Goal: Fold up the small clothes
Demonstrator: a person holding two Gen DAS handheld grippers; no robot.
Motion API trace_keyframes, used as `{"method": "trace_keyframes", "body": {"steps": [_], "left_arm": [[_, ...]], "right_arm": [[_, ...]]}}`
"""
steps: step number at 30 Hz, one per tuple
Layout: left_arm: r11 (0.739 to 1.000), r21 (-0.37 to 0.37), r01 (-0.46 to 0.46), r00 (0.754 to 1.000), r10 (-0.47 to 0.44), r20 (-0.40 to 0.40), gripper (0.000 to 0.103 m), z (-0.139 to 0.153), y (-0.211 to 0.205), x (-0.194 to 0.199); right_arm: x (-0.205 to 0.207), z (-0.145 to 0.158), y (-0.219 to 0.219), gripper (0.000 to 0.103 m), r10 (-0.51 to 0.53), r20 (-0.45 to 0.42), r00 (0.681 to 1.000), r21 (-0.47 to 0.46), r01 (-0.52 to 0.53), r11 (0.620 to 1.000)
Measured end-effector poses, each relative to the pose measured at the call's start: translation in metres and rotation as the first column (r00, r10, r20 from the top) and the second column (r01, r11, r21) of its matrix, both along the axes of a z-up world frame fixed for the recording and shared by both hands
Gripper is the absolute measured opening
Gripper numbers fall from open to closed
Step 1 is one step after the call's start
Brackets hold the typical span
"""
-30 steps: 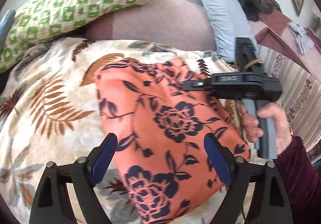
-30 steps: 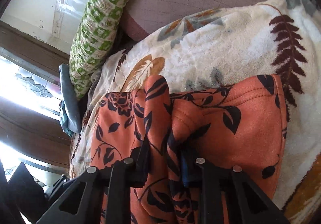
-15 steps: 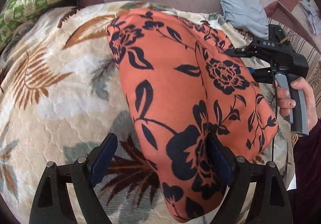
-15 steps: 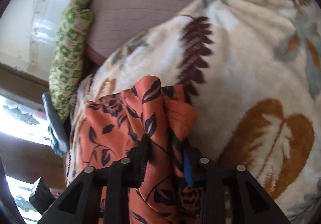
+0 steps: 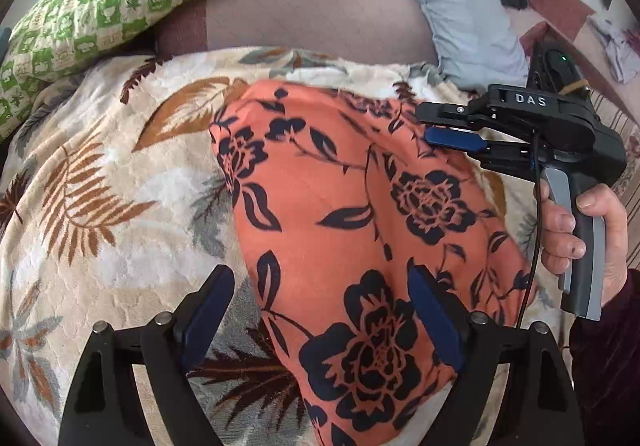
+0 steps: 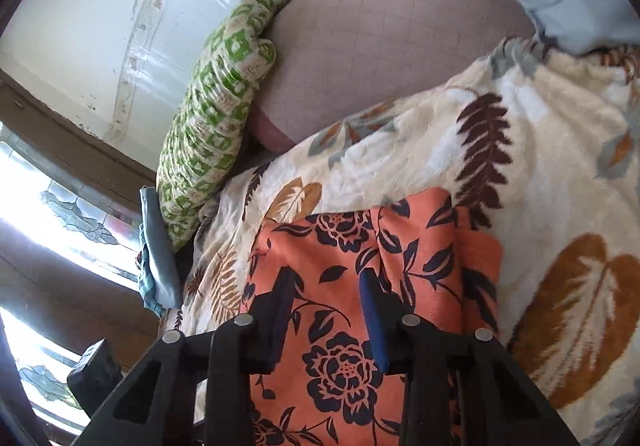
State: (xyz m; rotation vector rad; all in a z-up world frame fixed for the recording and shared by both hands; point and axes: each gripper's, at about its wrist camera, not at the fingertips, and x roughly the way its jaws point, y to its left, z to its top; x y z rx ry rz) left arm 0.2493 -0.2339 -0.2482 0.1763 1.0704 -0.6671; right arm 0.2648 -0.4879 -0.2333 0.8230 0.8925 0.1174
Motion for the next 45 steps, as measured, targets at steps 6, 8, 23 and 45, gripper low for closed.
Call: {"method": "trace_keyframes", "body": {"steps": [6,8,23,45], "left_arm": [[0.994,-0.046,-0.103,0.977,0.092,-0.191,0.092,-0.036,0.02,0.009],[0.997,-0.016,-0.081,0.987,0.078,-0.138,0.092,-0.023,0.019,-0.002],[0.993,0.079,-0.088,0.977,0.101,-0.189,0.092,-0.029,0.039,-0.025],[0.942,0.152,-0.299,0.936,0.32,-0.145,0.103,-0.042,-0.047,0.133]], "right_arm": [[-0.01,-0.046,-0.023,0.0,-0.059,-0.074,0.995,0.139,0.069,0.988],[-0.021,-0.027,-0.019,0.007,-0.053,-0.06,0.997,0.086,0.058,0.995],[-0.133,-0.04,0.05,0.005,0.037,-0.22,0.975,0.033,-0.031,0.999],[-0.11,-0.045,0.028,0.006,0.032,-0.207,0.978,0.188,0.008,0.982]]}}
